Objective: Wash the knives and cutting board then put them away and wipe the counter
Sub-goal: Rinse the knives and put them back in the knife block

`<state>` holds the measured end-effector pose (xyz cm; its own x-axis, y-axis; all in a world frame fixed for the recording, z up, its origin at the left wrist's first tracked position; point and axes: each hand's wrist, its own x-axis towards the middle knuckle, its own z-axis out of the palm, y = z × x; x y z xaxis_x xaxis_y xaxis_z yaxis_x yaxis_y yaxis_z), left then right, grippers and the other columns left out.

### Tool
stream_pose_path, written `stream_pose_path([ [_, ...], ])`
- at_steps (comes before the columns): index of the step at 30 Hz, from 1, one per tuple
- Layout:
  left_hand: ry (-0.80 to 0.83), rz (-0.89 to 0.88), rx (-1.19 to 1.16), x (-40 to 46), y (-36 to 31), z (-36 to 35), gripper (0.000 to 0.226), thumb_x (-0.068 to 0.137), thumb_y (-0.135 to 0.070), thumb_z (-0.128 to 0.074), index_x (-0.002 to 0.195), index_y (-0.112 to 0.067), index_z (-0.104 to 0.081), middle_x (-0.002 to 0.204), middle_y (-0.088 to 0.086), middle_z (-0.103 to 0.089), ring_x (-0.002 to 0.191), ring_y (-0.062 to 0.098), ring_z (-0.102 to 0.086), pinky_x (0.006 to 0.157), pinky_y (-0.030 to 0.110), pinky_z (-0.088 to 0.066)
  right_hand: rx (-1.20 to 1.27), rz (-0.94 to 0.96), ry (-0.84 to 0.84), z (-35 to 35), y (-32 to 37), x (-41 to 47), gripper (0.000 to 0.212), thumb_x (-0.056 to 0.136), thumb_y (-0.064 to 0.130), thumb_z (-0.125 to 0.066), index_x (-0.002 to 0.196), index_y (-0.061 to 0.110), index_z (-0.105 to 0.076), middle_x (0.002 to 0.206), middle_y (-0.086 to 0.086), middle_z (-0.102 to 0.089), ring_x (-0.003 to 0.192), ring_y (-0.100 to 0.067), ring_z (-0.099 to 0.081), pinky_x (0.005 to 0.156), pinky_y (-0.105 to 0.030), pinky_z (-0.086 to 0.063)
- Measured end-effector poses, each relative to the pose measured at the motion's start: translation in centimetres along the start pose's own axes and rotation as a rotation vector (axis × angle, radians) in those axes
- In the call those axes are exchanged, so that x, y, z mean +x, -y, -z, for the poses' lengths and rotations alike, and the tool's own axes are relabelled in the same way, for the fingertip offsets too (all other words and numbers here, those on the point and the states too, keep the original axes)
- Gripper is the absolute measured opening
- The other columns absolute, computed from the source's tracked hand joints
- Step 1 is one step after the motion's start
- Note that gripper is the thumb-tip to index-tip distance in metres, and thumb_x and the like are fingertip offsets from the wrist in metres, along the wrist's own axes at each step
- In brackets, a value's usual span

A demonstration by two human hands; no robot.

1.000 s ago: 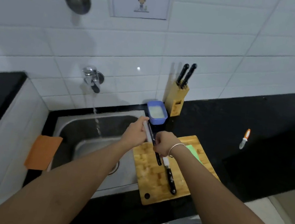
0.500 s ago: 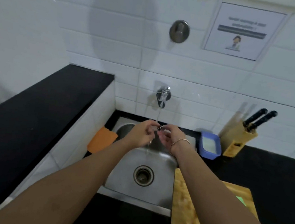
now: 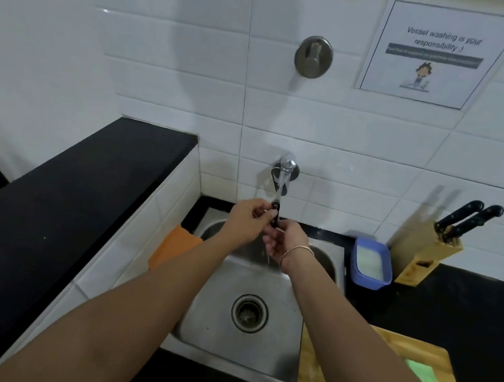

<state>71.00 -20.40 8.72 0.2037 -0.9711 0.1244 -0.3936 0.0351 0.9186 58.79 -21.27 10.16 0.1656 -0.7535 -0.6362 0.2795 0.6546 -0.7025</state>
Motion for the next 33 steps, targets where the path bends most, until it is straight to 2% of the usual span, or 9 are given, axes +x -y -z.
stream_pose_path([
  [3, 0.001, 0.005, 0.003, 1.0, 0.2, 0.3, 0.012, 0.094, -0.026, -0.073, 0.086, -0.033, -0.069, 0.068, -0.013, -0.065, 0.07, 0.014, -0.06, 0.072, 0.046, -0.057, -0.098, 0.045, 0.013, 0.2, 0.3, 1.0, 0.025, 0.096, 0.016, -0.046, 0.109, 0.006, -0.065, 0.066, -0.003, -0.069, 0.043, -0.013, -0.05, 0.044, -0.022, -0.037],
  [5, 0.021, 0.009, -0.023, 1.4, 0.5, 0.6, 0.013, 0.093, -0.025, -0.074, 0.085, -0.035, -0.07, 0.068, -0.016, -0.066, 0.072, 0.012, -0.06, 0.074, 0.043, -0.056, -0.175, 0.075, 0.032, 0.3, 0.4, 1.5, 0.022, 0.092, 0.011, -0.048, 0.103, 0.007, -0.066, 0.063, -0.003, -0.067, 0.043, -0.013, -0.05, 0.047, -0.023, -0.037],
  [12, 0.087, 0.04, -0.182, 1.9, 1.1, 1.0, 0.006, 0.089, -0.014, -0.079, 0.093, -0.017, -0.076, 0.078, -0.001, -0.071, 0.073, 0.007, -0.062, 0.075, 0.026, -0.052, -0.326, 0.186, 0.096, 1.0, 0.6, 2.6, 0.032, 0.081, 0.0, -0.057, 0.109, 0.007, -0.069, 0.066, -0.006, -0.068, 0.046, -0.013, -0.051, 0.048, -0.022, -0.039],
  [18, 0.16, 0.058, -0.255, 2.2, 1.0, 1.5, 0.012, 0.085, -0.01, -0.082, 0.092, -0.018, -0.077, 0.081, -0.006, -0.074, 0.08, 0.01, -0.064, 0.08, 0.026, -0.053, -0.487, 0.353, 0.111, 1.3, 0.5, 3.1, 0.01, 0.087, 0.003, -0.063, 0.085, 0.009, -0.071, 0.065, -0.004, -0.066, 0.052, -0.012, -0.052, 0.048, -0.021, -0.039],
  [21, 0.217, 0.037, -0.221, 2.3, 0.6, 1.6, 0.022, 0.084, -0.008, -0.081, 0.106, -0.009, -0.077, 0.094, -0.007, -0.073, 0.084, 0.005, -0.065, 0.08, 0.02, -0.052, -0.523, 0.413, 0.096, 1.3, 0.4, 3.4, 0.01, 0.088, 0.005, -0.067, 0.09, -0.004, -0.071, 0.061, -0.005, -0.062, 0.051, -0.013, -0.051, 0.045, -0.019, -0.039],
  [26, 0.305, 0.01, -0.196, 2.3, 0.4, 1.8, 0.029, 0.082, -0.016, -0.084, 0.109, -0.009, -0.076, 0.111, 0.013, -0.074, 0.103, 0.02, -0.068, 0.098, 0.039, -0.054, -0.567, 0.489, 0.148, 1.5, 0.3, 3.5, 0.009, 0.087, 0.004, -0.07, 0.078, 0.008, -0.071, 0.056, -0.002, -0.06, 0.048, -0.009, -0.048, 0.047, -0.021, -0.038],
  [28, 0.304, 0.021, -0.192, 2.3, 0.3, 1.6, 0.026, 0.081, -0.017, -0.085, 0.104, -0.009, -0.076, 0.105, 0.016, -0.074, 0.099, 0.02, -0.068, 0.095, 0.039, -0.054, -0.575, 0.525, 0.162, 1.7, 0.1, 3.6, 0.014, 0.087, 0.005, -0.072, 0.077, 0.014, -0.071, 0.056, 0.003, -0.062, 0.048, -0.006, -0.05, 0.048, -0.022, -0.039],
  [31, 0.215, 0.049, -0.218, 2.3, -0.2, 1.0, 0.017, 0.081, -0.008, -0.085, 0.089, -0.016, -0.072, 0.084, 0.0, -0.072, 0.082, 0.008, -0.066, 0.079, 0.026, -0.053, -0.536, 0.56, 0.156, 1.8, 0.0, 3.4, 0.004, 0.089, 0.006, -0.073, 0.086, 0.009, -0.071, 0.063, 0.003, -0.063, 0.05, 0.002, -0.052, 0.052, -0.013, -0.042],
  [33, 0.123, 0.073, -0.249, 2.5, -0.6, 0.5, 0.022, 0.082, -0.005, -0.084, 0.082, -0.019, -0.067, 0.074, -0.007, -0.069, 0.07, 0.005, -0.063, 0.07, 0.023, -0.051, -0.567, 0.587, 0.146, 1.9, -0.2, 3.7, 0.018, 0.09, 0.013, -0.074, 0.075, 0.009, -0.065, 0.06, 0.002, -0.055, 0.05, -0.003, -0.045, 0.055, -0.016, -0.039],
])
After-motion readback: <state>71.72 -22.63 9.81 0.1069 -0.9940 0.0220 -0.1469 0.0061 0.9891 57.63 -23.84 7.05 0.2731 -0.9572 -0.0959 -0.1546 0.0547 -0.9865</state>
